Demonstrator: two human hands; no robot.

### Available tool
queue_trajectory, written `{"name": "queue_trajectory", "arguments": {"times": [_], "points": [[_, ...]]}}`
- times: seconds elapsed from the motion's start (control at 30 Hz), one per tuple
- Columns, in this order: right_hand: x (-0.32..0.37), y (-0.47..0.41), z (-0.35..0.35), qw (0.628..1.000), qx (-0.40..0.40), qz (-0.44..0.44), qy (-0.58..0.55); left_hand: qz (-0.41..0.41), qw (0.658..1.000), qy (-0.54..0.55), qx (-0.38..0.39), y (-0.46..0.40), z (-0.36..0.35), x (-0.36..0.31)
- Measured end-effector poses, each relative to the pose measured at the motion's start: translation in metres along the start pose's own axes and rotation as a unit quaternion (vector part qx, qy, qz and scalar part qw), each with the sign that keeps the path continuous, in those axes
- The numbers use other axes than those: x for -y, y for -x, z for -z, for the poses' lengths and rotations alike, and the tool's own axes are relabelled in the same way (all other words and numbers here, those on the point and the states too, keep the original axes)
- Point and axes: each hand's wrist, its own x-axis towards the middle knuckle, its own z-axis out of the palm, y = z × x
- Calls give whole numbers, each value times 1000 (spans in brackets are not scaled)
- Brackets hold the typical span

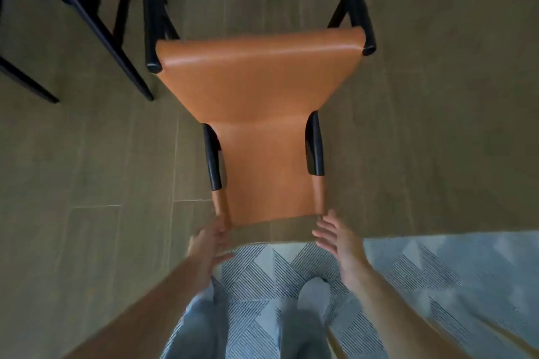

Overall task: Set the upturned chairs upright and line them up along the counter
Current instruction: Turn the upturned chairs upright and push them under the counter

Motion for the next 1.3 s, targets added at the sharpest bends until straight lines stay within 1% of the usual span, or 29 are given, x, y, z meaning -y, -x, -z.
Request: {"name": "queue_trajectory", "arguments": {"times": [0.1, 0.2, 0.33, 0.43, 0.5, 0.6, 0.73, 0.9, 0.97, 1.03, 1.13, 1.3], "points": [[-62, -77, -17, 999, -2, -25, -29, 33, 998, 46, 18, -75, -13, 50], [-123, -148, -39, 993, -12, -54, -107, 61, 992, 104, 33, -149, -31, 89], [-201, -223, -61, 971, -26, -102, -214, 83, 981, 171, 47, -240, -51, 141], [-236, -269, -67, 951, -50, -116, -282, 87, 972, 213, 54, -295, -64, 168], [-248, -296, -71, 938, -58, -122, -319, 94, 963, 246, 56, -327, -71, 179], [-252, -325, -78, 919, -44, -124, -372, 97, 950, 290, 68, -355, -77, 189], [-247, -343, -89, 901, -28, -117, -416, 95, 933, 343, 57, -370, -77, 194], [-239, -343, -94, 897, -7, -122, -424, 98, 916, 381, 73, -363, -86, 190], [-236, -340, -94, 898, 20, -118, -424, 92, 914, 389, 68, -357, -90, 188], [-235, -331, -93, 888, 44, -117, -443, 86, 912, 397, 60, -350, -92, 186], [-231, -314, -92, 879, 47, -127, -458, 82, 918, 386, 51, -334, -88, 184], [-211, -254, -94, 887, 50, -165, -429, 103, 930, 349, 49, -287, -45, 169]]}}
